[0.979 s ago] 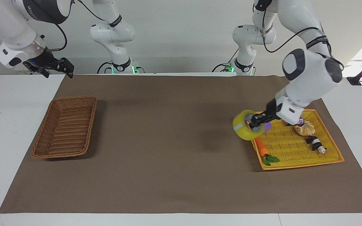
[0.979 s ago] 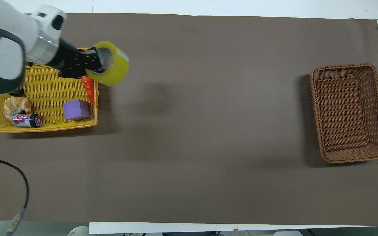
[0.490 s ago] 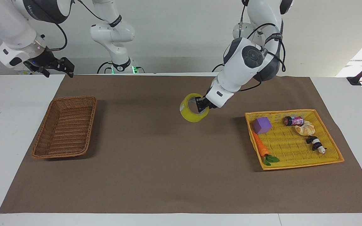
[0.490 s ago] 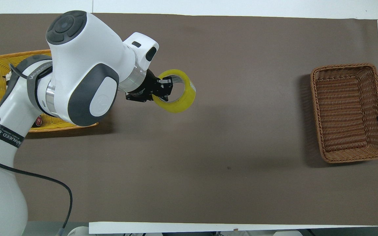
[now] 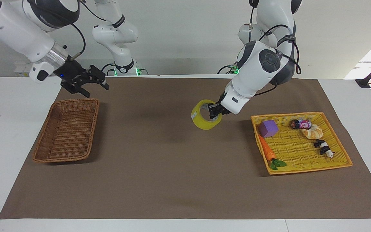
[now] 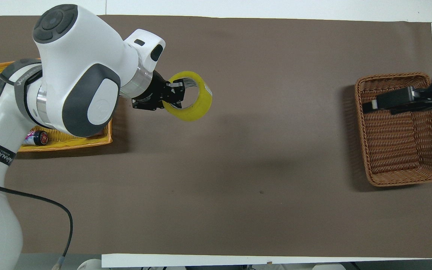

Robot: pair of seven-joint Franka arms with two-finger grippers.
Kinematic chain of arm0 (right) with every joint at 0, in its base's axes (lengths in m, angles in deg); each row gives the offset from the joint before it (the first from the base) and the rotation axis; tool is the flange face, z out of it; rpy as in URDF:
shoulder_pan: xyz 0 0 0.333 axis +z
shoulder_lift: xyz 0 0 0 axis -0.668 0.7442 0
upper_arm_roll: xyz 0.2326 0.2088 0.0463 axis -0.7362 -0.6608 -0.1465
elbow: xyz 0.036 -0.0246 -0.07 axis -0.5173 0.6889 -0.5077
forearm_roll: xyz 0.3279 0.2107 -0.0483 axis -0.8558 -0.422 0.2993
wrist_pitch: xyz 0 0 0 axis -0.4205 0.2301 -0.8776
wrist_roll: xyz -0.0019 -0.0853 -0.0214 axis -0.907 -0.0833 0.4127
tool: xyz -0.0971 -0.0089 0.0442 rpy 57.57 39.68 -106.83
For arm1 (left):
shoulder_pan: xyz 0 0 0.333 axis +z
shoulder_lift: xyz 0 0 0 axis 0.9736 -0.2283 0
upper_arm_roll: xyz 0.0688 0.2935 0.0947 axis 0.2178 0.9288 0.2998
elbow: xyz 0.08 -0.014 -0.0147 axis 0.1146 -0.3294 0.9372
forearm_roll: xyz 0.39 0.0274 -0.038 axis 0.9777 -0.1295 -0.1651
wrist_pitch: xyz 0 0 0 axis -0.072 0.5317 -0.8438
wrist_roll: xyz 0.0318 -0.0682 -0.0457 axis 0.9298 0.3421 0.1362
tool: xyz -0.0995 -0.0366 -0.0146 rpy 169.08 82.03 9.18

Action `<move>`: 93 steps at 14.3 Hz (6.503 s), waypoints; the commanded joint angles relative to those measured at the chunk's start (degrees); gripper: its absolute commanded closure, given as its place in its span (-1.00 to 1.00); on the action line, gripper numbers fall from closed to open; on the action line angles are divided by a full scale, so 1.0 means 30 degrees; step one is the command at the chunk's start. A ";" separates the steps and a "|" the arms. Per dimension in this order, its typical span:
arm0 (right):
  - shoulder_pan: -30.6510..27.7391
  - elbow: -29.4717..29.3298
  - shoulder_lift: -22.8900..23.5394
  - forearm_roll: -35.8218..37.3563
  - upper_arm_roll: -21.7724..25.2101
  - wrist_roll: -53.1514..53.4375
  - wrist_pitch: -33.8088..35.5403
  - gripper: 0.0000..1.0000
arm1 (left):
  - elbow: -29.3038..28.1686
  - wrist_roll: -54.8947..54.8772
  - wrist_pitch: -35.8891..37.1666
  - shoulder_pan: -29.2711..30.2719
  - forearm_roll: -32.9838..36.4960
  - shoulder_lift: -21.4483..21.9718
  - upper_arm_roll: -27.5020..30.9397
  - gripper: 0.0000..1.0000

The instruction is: Move tape to another basket

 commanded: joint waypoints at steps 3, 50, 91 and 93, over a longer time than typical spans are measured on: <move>0.3131 0.1960 0.2881 -1.0639 -0.0126 -0.0157 -0.4932 -0.99 | -0.0053 -0.0035 -0.0073 -0.0188 -0.0015 0.0365 0.0022 1.00; 0.1136 0.1026 0.4145 -0.8149 -0.0097 -0.2402 -0.2408 0.98 | 0.2615 -0.2514 0.6018 0.4576 0.2560 0.3027 0.2247 -0.98; -0.3282 -0.1813 -0.0596 1.3858 -0.0243 -0.2896 0.2163 -0.99 | 0.1618 -1.1638 1.0532 0.9039 0.7692 0.6195 0.0579 -0.99; -0.2864 -0.3535 -0.0689 1.4188 -0.0214 -0.1506 0.5033 -0.99 | 0.1471 -1.1579 1.0560 0.8866 0.7661 0.6341 0.0637 -0.99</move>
